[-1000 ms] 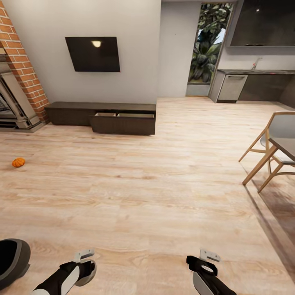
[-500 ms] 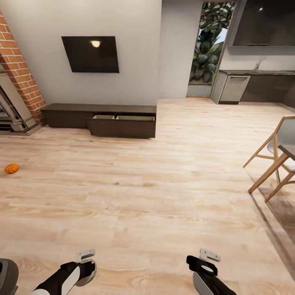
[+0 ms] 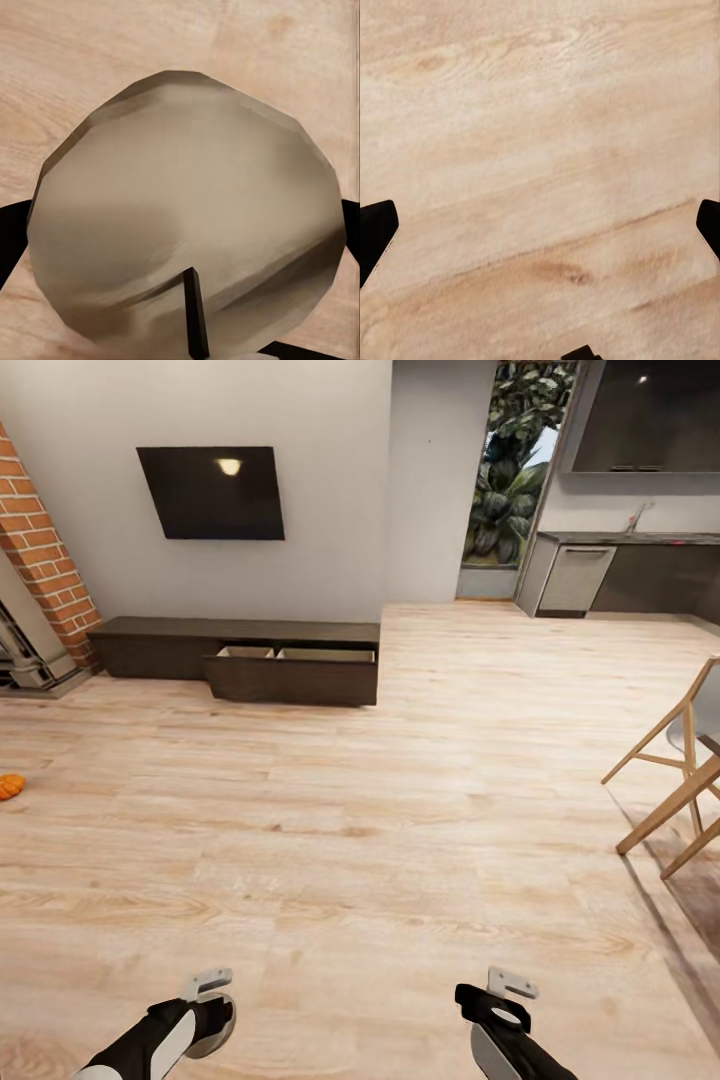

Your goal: Place each of the two pumpkins and all three candles from the living room inside a cabinet in the living room (use any cabinet), then make sure every cabinet is closed, and position the cauldron so it is next to a table in the living room.

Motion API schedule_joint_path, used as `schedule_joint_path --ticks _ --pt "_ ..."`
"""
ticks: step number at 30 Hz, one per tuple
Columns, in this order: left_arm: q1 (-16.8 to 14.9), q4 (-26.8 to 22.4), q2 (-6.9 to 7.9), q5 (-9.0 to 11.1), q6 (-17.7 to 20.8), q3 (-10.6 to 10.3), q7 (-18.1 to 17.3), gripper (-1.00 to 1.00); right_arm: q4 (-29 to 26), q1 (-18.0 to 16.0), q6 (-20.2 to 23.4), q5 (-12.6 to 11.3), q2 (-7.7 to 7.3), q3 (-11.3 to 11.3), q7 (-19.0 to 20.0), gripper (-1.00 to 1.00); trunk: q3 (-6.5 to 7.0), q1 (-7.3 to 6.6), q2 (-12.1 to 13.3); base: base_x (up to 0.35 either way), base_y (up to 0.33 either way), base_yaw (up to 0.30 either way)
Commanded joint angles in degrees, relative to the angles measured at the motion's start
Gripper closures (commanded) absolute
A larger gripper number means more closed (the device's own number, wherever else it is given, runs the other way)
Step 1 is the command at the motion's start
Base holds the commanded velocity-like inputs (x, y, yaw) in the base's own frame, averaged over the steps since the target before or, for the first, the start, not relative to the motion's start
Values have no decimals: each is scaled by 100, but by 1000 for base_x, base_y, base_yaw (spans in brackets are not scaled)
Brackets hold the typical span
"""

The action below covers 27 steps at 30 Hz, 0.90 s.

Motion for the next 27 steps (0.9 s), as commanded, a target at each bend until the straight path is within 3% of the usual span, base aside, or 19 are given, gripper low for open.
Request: schedule_joint_path --ticks 1,27 --pt "-1 -17 8 58 22 -46 41 100 -13 -4 33 -22 -9 48 -49 -100 -5 3 -2 316 -60 0" --pt "1 -17 4 70 -81 -46 41 100 -15 -3 26 -22 -9 48 -49 -100 -5 3 -2 321 -66 0"
